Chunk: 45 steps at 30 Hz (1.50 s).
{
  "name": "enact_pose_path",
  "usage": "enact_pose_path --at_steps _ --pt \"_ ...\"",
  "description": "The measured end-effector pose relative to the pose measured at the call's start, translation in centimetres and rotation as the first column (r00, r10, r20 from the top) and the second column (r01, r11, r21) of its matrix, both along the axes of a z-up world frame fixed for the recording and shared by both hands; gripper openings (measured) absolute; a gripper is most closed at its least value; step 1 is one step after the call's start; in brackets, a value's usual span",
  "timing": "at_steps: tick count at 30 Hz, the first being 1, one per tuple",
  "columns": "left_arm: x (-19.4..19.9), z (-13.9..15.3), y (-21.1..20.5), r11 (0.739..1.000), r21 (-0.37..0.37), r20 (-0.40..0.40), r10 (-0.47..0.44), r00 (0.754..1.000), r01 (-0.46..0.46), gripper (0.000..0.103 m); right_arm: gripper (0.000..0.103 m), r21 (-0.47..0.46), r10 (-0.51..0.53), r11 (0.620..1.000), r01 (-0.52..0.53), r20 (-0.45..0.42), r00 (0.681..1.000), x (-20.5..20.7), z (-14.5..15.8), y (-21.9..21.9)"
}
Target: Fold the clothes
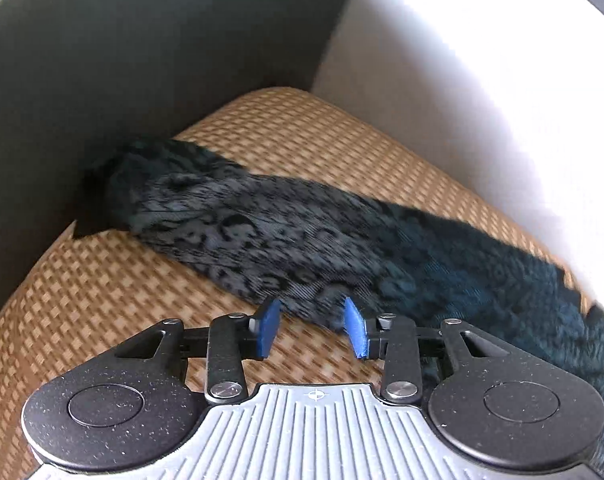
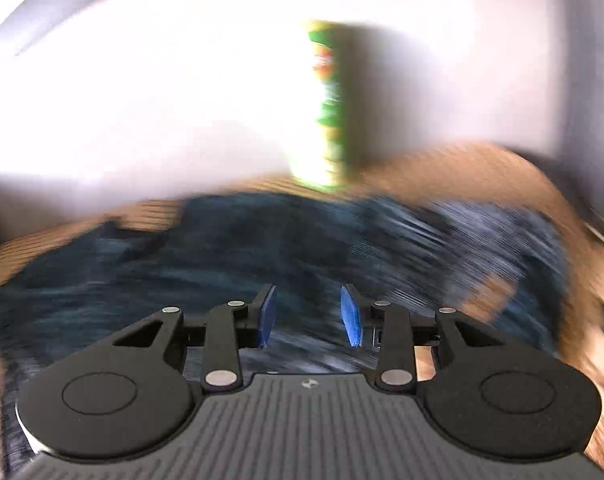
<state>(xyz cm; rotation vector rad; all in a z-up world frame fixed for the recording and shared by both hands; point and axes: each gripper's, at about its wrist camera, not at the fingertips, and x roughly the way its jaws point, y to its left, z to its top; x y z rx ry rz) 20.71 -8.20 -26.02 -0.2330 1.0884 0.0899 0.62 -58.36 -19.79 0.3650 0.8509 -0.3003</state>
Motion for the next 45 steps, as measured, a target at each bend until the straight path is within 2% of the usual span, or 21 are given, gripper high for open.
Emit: enact_pose_path --at_steps 4,7,12,18,19,20,21,22,26,28,29,31,33,34,35,36,37,39,41,43,45 --pt "0.3 -0.6 0.6 0.997 -0.083 -0.005 -0.003 1.000 0.003 0.053 0.041 0.070 0.188 0.979 -0.194 0.078 0.979 8.9 0.5 4.2" --pt "0.6 -2.1 -0.6 0.991 -0.129 -0.011 -0.049 0.999 0.047 0.055 0.050 0.126 0.307 0.941 -0.315 0.081 0.948 16.4 -1.0 7.4" --pt "1.2 -5.0 -2.4 0.982 -0.154 -0.008 -0.108 0.994 0.106 0.058 0.056 0.061 0.421 0.906 -0.418 -0.044 0.906 26.3 -6.0 12.1" --pt "1.8 -5.7 -3.3 0.981 -0.150 0.041 -0.118 0.992 0.123 0.060 0.056 -0.012 0.458 0.884 -0.467 -0.178 0.871 30.4 -10.5 14.4" --pt "1.9 -5.6 -3.3 0.981 -0.152 0.049 -0.110 0.993 0.116 0.029 0.056 -0.009 0.464 0.881 -0.474 -0.186 0.866 30.7 -10.9 14.5" --pt "2.0 -5.6 -3.3 0.984 -0.144 0.049 -0.101 0.994 0.108 0.013 0.047 0.011 0.470 0.879 -0.477 -0.181 0.864 30.7 -11.1 14.4" --pt "2.0 -5.7 -3.3 0.986 -0.134 0.046 -0.094 0.995 0.099 0.000 0.009 0.039 0.486 0.873 -0.487 -0.172 0.857 30.9 -11.3 14.3" --pt "2.0 -5.7 -3.2 0.987 -0.134 0.055 -0.081 0.995 0.088 0.000 0.003 0.048 0.497 0.867 -0.497 -0.162 0.852 31.2 -11.2 14.5" --pt "2.2 -6.2 -2.8 0.991 -0.112 0.063 -0.061 0.996 0.068 0.000 0.002 -0.075 0.422 0.897 -0.436 -0.149 0.894 32.9 -10.5 14.8" --pt "2.0 -6.5 -2.6 0.990 -0.115 0.072 -0.074 0.995 0.082 0.000 0.002 -0.114 0.414 0.892 -0.438 -0.182 0.892 33.5 -11.3 15.1" --pt "1.8 -6.4 -2.6 0.989 -0.114 0.079 -0.083 0.993 0.091 0.004 0.002 -0.134 0.410 0.889 -0.439 -0.199 0.890 33.9 -11.7 15.3" --pt "1.6 -6.1 -2.3 0.985 -0.125 0.076 -0.106 0.991 0.115 0.028 0.002 -0.163 0.389 0.889 -0.429 -0.227 0.893 34.0 -12.5 15.8" --pt "0.8 -5.2 -1.6 0.985 -0.126 0.078 -0.107 0.991 0.116 0.035 0.005 -0.169 0.334 0.913 -0.372 -0.215 0.918 33.8 -12.4 15.9" --pt "0.3 -4.6 -1.2 0.987 -0.119 0.084 -0.103 0.991 0.112 0.038 0.008 -0.169 0.300 0.927 -0.335 -0.202 0.932 33.7 -12.2 15.8" --pt "-0.2 -3.7 -0.4 0.989 -0.104 0.104 -0.093 0.990 0.104 0.038 0.022 -0.185 0.273 0.933 -0.307 -0.189 0.943 33.5 -11.7 16.0" --pt "-0.6 -2.9 0.6 0.992 -0.088 0.119 -0.075 0.990 0.086 0.039 0.036 -0.234 0.267 0.925 -0.301 -0.165 0.949 33.1 -10.8 16.7" --pt "-1.0 -2.1 1.7 0.995 -0.073 0.134 -0.056 0.989 0.067 0.043 0.038 -0.284 0.293 0.905 -0.317 -0.127 0.948 32.5 -9.5 17.7" --pt "-1.5 -0.7 4.3 0.999 -0.044 0.157 0.000 0.988 0.007 0.048 0.039 -0.333 0.399 0.857 -0.394 -0.054 0.915 31.3 -6.8 20.4" --pt "-1.5 0.0 7.8 0.994 -0.015 0.174 0.105 0.979 -0.104 0.051 0.043 -0.277 0.542 0.805 -0.525 -0.016 0.840 30.6 -4.5 23.8" --pt "-1.5 0.3 11.6 0.974 -0.004 0.182 0.221 0.958 -0.225 0.053 0.048 -0.206 0.647 0.748 -0.630 0.015 0.763 29.9 -2.8 27.9" --pt "-1.4 0.1 15.6 0.936 -0.010 0.176 0.348 0.921 -0.352 0.054 0.050 -0.149 0.717 0.693 -0.705 0.052 0.695 29.1 -1.6 31.9"
